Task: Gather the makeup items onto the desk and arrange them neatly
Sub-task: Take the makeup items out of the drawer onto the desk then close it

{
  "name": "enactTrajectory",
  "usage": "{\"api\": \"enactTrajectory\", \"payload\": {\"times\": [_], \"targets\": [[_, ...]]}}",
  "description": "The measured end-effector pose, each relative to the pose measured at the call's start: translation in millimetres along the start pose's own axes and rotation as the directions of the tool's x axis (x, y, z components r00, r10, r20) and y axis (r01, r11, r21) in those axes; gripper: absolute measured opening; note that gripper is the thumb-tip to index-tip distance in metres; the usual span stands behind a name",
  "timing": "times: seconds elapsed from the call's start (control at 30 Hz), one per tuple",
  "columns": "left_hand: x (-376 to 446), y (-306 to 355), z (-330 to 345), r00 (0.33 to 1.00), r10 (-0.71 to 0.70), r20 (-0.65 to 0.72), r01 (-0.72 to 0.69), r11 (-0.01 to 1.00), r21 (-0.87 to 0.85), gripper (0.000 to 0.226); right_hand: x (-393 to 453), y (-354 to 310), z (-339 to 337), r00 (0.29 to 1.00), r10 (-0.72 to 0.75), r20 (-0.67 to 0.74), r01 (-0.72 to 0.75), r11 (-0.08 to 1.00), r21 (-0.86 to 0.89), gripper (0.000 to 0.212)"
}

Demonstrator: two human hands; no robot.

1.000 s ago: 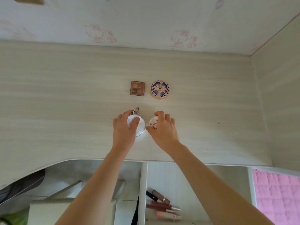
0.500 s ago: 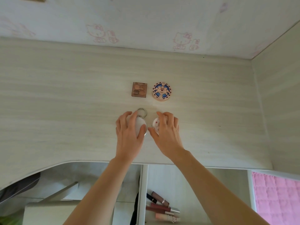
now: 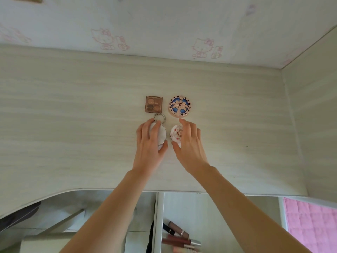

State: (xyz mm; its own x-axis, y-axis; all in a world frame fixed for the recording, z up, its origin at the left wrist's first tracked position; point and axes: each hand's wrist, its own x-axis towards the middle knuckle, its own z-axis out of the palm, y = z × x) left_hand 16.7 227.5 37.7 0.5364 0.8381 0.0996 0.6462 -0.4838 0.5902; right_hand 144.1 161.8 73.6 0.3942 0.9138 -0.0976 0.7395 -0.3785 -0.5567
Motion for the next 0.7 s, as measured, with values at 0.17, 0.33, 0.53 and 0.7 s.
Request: {"api": "enactTrajectory", "payload": {"times": [0.17,0.33,0.53,0.7], "targets": [[14,-4,1,1.000,0.024,-0.014,-0.023,1.000,0.012,0.060,15,2,2,1.000,-0.016,-0.012,0.016,1.000,0.009,0.066],[16,-7,-3,0.999,0.048,-0.018,-0.047,0.998,0.033,0.059,17,4,2,0.999,-0.034,-0.018,0.035,0.999,0.004,0.063],[11,-5,-6,0.999,0.043,-0.013,-0.042,0.997,0.069,0.065,13,2,0,0.999,-0.039,-0.010,0.039,0.999,-0.003,0.071],[-3,-2,-12,1.000,0.014,-0.026,-0.012,0.998,0.065,0.059,-5,5,-5,1.000,-0.017,-0.004,0.017,1.000,-0.019,0.067]]}}
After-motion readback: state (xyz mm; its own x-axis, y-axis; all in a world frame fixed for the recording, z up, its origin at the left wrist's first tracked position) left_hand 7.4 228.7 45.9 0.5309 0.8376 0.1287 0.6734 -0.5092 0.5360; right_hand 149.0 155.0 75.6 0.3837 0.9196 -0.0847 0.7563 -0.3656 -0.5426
